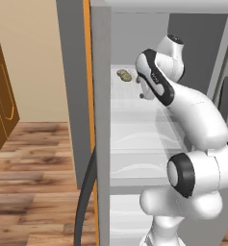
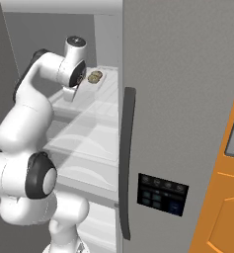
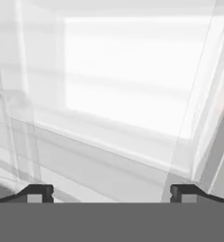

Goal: Place two dumplings into each of the tupperware containers and then place the containers in the fridge.

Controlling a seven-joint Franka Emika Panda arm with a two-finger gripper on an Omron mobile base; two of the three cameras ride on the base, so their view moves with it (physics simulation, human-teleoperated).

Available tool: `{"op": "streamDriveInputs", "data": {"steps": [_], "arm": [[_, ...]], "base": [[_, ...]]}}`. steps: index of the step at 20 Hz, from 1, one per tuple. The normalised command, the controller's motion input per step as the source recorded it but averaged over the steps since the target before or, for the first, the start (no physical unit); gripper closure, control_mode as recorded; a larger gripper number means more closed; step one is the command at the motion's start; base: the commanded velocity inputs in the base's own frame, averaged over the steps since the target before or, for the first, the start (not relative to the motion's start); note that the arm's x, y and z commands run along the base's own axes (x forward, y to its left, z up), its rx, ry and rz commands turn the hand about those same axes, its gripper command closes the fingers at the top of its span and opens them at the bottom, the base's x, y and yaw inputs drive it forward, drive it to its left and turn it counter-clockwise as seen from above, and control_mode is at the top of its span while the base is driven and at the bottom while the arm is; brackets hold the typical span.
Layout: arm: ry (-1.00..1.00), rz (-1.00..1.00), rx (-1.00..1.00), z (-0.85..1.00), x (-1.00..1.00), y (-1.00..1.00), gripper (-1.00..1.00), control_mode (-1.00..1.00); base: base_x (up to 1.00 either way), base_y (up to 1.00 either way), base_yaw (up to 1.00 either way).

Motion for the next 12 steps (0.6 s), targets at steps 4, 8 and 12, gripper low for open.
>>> {"op": "streamDriveInputs", "data": {"steps": [4,8,12], "arm": [[-0.02,0.08,-0.01,0.37,-1.0,-0.33,-1.0,-1.0],[-0.01,0.36,-0.11,0.04,-1.0,-0.09,-1.0,-1.0],[0.0,0.63,-0.21,-0.06,-1.0,0.0,-1.0,-1.0]], "base": [[0.0,0.0,0.0],[0.0,0.0,0.0],[0.0,0.0,0.0]]}}
